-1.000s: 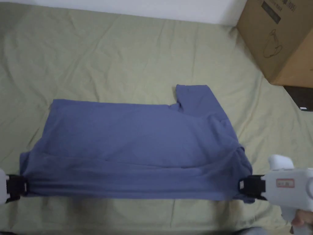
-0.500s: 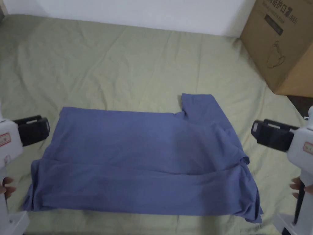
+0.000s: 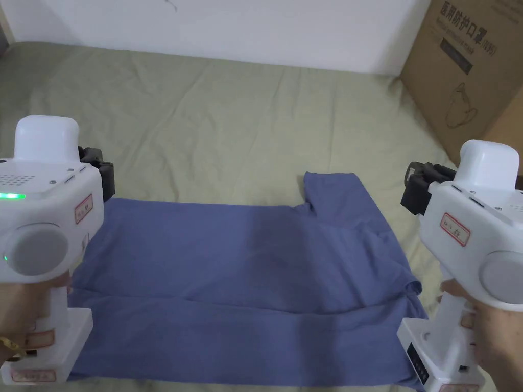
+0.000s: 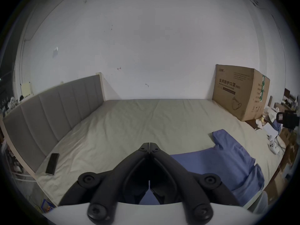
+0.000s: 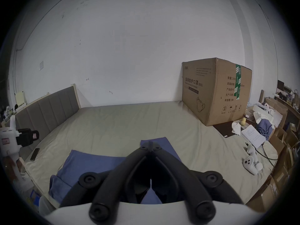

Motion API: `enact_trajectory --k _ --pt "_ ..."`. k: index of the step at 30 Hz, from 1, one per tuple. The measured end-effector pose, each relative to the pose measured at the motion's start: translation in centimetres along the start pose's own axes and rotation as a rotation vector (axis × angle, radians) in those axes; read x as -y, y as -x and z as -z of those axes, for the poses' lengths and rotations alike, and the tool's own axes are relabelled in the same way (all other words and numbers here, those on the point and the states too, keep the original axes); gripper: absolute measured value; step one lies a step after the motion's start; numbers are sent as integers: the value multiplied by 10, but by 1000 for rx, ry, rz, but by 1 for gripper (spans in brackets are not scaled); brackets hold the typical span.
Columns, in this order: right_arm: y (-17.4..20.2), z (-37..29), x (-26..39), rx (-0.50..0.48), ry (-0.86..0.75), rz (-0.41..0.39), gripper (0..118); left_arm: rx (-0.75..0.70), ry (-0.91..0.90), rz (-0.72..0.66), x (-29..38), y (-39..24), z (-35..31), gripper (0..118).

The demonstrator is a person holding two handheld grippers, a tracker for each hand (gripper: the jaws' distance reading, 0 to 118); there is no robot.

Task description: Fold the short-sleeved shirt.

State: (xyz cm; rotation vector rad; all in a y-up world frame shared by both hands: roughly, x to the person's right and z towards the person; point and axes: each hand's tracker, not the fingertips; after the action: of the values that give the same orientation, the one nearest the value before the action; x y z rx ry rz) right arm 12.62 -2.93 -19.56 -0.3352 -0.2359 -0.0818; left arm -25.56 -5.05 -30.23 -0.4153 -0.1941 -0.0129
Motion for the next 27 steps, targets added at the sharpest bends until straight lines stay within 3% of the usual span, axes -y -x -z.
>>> enact_trajectory --k 7,9,10,11,12,14,21,25,26,27 --pt "-2 38 -11 -22 14 24 0 23 171 -88 -11 25 65 1" --pt "-3 50 -12 -29 28 31 0 6 248 -116 -11 37 97 13" --pt "-3 55 -11 -32 33 32 0 -8 291 -108 -11 43 112 28" --pt "-4 62 -10 -31 45 27 0 -29 334 -99 -9 49 129 55" --pt "-5 69 -8 -28 58 17 0 -43 395 -83 -7 52 148 73" --pt "-7 81 -5 -24 81 11 0 -50 500 -88 -1 60 180 94" --pt "-11 116 10 -11 163 12 0 -88 735 -125 30 71 269 95" --pt "-9 125 18 7 201 -12 0 -139 753 -153 47 73 293 95" --pt "-9 128 20 12 209 -18 0 -126 747 -174 49 72 295 93" --pt "-9 129 21 17 218 -24 0 -115 747 -185 52 70 295 83"
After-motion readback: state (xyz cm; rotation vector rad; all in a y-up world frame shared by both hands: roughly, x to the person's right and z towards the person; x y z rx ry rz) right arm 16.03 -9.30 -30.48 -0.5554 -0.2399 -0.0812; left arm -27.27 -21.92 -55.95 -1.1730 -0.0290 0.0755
